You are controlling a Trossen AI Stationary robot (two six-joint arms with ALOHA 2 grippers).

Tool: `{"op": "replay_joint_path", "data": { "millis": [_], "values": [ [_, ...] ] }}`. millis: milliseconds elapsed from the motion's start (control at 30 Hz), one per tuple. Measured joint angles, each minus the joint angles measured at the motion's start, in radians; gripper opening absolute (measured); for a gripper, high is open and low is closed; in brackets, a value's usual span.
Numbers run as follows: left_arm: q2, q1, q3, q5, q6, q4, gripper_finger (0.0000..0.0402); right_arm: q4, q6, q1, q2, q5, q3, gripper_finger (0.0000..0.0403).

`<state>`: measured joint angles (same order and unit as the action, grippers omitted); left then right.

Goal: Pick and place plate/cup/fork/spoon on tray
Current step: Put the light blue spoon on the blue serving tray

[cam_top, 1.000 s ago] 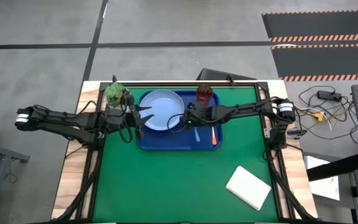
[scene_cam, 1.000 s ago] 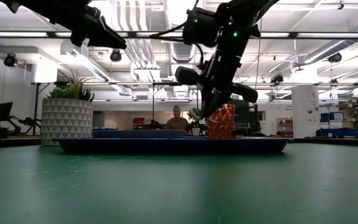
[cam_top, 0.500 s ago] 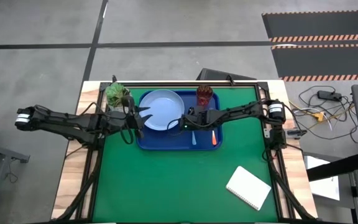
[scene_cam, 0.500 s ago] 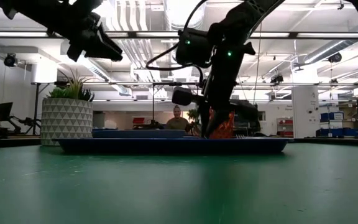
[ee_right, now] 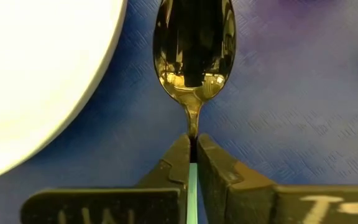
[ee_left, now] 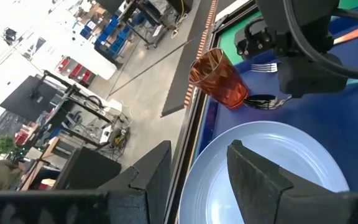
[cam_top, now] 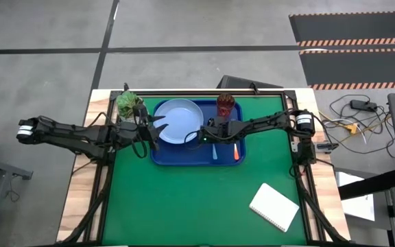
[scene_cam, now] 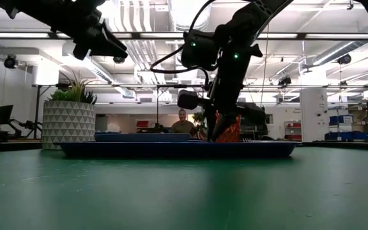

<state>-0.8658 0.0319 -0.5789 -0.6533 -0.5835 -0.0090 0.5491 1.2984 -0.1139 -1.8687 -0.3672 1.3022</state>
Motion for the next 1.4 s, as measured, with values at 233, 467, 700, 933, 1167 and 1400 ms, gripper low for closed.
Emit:
{"op": "replay_joint_path", "data": {
  "millis": [233,467,700,933,1167,1400],
  "values": [
    [0.0,0.0,0.0,0.0,0.0,0.0,0.0137,0.0,0.002,0.0,0.0,-0.001,0.0,0.0026],
    [0.0,0.0,0.001,0.0,0.0,0.0,0.0137,-0.001,0.001,0.0,0.0,-0.002,0.0,0.0048],
    [0.0,0.0,0.001,0.001,0.0,0.0,0.0137,-0.001,-0.058,-0.003,0.001,-0.004,0.0,0.0064],
    [0.0,0.0,0.006,0.001,0.0,0.0,0.0137,-0.019,-0.145,-0.018,0.002,-0.079,0.005,0.0048],
    [0.0,0.0,0.006,0.004,0.0,0.001,0.0137,-0.146,-0.26,-0.043,-0.025,-0.108,0.003,0.0011],
    [0.0,0.0,0.01,0.004,0.0,0.0,0.0137,-0.165,-0.256,-0.048,-0.079,-0.109,0.002,0.0009]
  ]
}}
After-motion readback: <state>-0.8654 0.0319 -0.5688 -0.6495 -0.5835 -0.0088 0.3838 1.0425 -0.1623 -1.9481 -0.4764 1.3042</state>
